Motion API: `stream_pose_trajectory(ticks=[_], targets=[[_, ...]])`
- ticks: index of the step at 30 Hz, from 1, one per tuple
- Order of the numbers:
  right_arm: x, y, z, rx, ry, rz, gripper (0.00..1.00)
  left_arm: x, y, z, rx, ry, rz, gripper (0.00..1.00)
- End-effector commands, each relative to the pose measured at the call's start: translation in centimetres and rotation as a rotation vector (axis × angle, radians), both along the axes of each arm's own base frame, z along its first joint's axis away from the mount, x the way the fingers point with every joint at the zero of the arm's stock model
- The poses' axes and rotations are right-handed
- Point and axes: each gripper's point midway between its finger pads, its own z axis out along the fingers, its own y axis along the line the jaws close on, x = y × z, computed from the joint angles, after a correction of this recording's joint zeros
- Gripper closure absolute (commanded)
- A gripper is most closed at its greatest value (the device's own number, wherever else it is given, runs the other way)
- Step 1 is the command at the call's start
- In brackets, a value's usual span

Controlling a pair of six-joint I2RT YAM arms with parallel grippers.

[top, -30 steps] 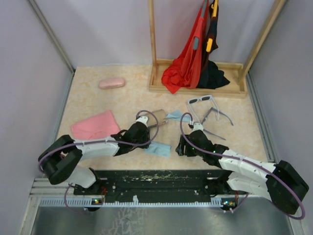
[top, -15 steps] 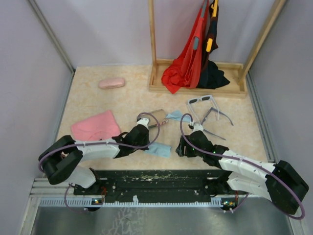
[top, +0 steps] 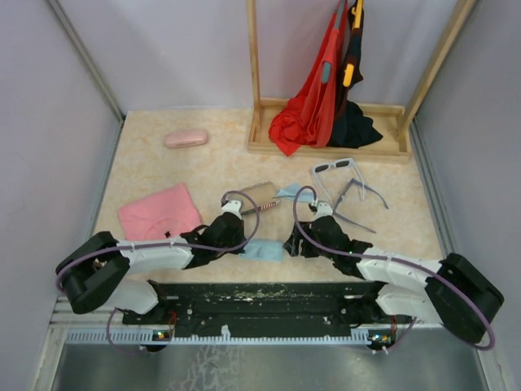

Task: Organize the sunglasses
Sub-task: Pick up the glasses cleaning cloth from the center of the board.

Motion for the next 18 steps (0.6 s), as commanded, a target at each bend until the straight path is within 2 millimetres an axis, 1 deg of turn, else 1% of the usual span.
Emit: stream_pose_trajectory(ticks=[1,4,8,10,13,18], targets=[[1.7,3.3,2.0,0.092,-0.035,0.031,0.34,-3.5,3.2,-4.0,0.133,0.141,-0.013,0.99],[1.9,4.3,1.4,0.104,-0.015,0.054,0.35,-3.6,3.2,-4.0,0.132,0.142,-0.013,0.99],[1.9,4.9,0.3,0.086,0.019,0.078,0.38,-3.6,3.0,-3.8,0.127,0.137,-0.018,0.99],[1.7,4.9,-0.2,0.058,0.040,0.078,0.41,-3.5,2.9,-3.6,0.124,0.135,-0.018,0.99],[1.3,4.2,-1.1,-0.016,0.063,0.057,0.43,-3.6,2.9,-3.4,0.120,0.133,-0.018,0.99],[0.2,3.9,-2.2,-0.096,0.101,0.061,0.45,-3.6,2.9,-3.2,0.112,0.131,-0.014,0.99]])
